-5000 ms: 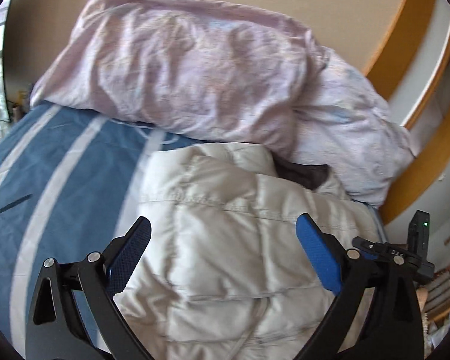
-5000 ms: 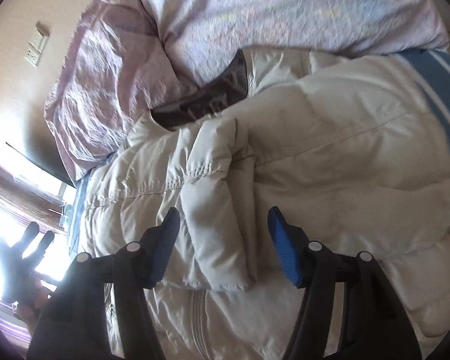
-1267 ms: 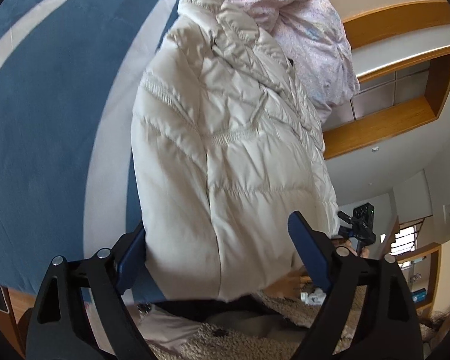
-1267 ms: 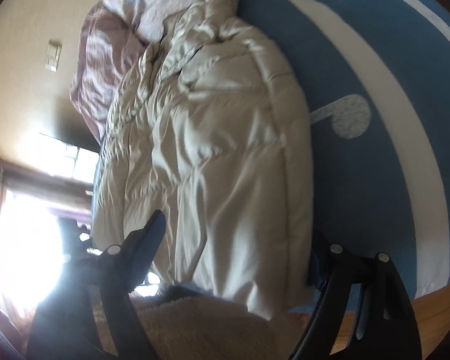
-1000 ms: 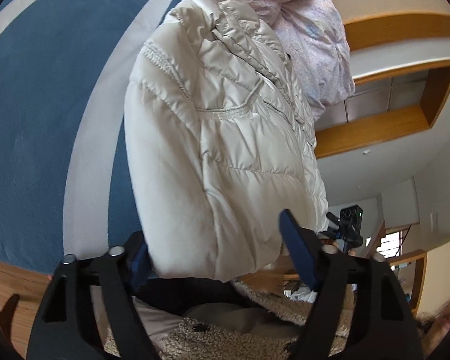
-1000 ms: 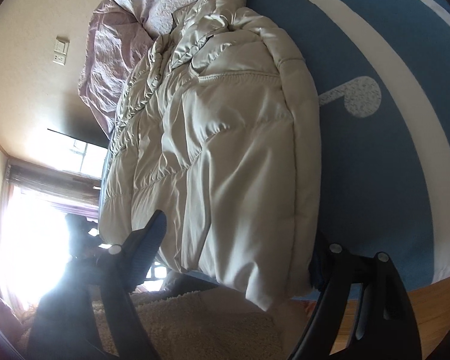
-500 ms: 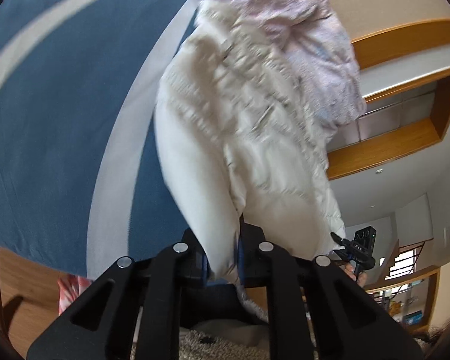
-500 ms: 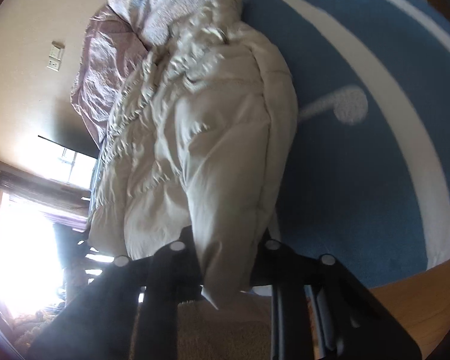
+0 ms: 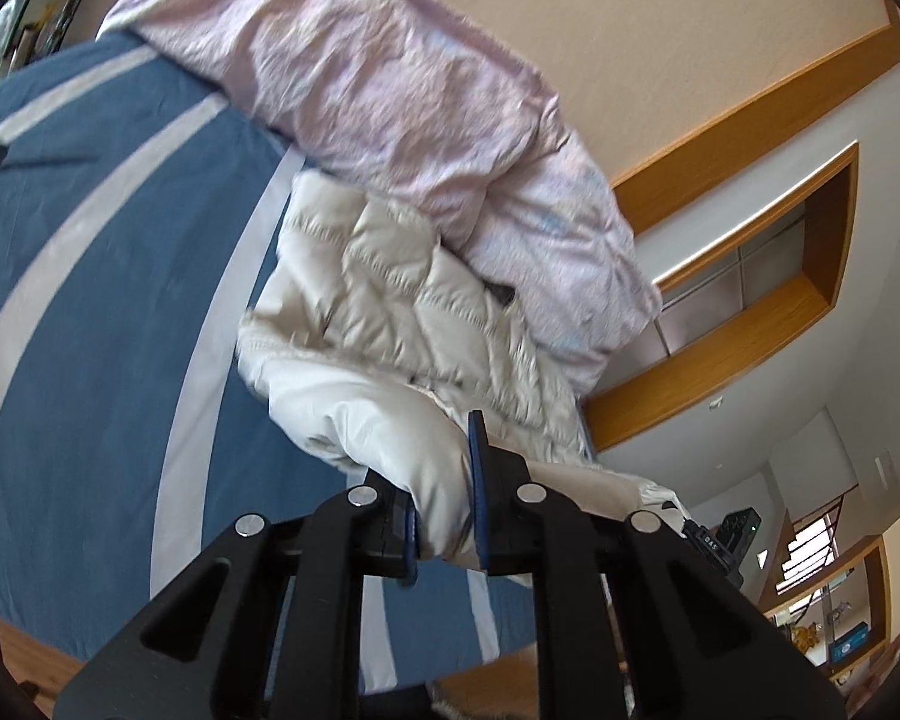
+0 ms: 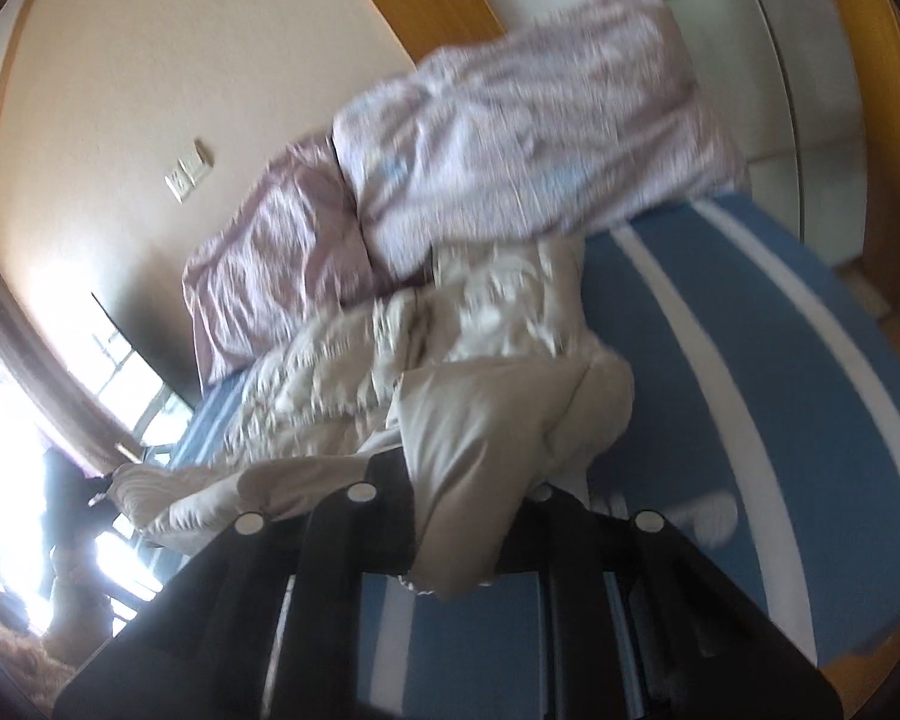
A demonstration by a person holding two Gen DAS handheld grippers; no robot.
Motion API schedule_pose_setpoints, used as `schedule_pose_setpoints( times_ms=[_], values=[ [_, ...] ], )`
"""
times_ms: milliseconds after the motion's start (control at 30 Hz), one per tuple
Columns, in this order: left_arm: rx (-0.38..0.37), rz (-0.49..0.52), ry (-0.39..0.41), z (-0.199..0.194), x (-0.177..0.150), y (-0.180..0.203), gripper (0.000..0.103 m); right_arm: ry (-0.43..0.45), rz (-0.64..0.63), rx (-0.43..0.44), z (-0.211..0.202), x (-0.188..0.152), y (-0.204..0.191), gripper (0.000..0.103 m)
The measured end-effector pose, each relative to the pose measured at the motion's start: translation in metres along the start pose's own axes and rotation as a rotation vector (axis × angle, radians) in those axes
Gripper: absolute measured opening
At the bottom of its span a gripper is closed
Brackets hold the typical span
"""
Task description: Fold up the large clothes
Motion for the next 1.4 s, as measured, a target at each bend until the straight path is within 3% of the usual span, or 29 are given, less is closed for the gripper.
schedule_pose_setpoints(
  times_ms=[400, 567, 800, 1000, 1200, 1267, 1400],
  values=[
    [-0.048, 0.027, 0.115, 0.019, 0.058, 0.019, 0.012, 0.162, 0.038, 0.012, 0.019, 0.068, -0.008, 0.015],
    [-0.034, 0.048, 0.168, 0.043, 0.102, 0.029, 0.012, 0.203, 0.051, -0.018, 0.05, 0.111, -0.02, 0.016],
    [0.037, 0.054, 0.193, 0.101, 0.154, 0.019, 0.013, 0.201, 0.005, -0.197, 0.129, 0.153, -0.024, 0.017],
    [0.133, 0.019, 0.165, 0.159, 0.177, -0.015, 0.014, 0.129, 0.018, -0.36, 0.216, 0.163, -0.007, 0.018],
    [0.201, -0.017, 0.146, 0.206, 0.187, -0.049, 0.015, 0.063, 0.062, -0.475, 0.278, 0.161, 0.013, 0.021],
    [0.212, -0.024, 0.151, 0.215, 0.189, -0.055, 0.018, 0.044, 0.082, -0.506, 0.291, 0.162, 0.018, 0.027],
    [0.216, -0.061, 0.12, 0.226, 0.193, -0.058, 0.031, 0.051, 0.118, -0.473, 0.293, 0.167, 0.021, 0.057]
  ],
)
Point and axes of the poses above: each gripper's, at about its wrist camera, not at the fingertips, and z roughly the way its jaws point, y to its right, x to its top, the point moved 3 cm from there along z, roughly the way its jaws point, and after that the axes turned 2 degrees about -x, right-handed, at the moved point
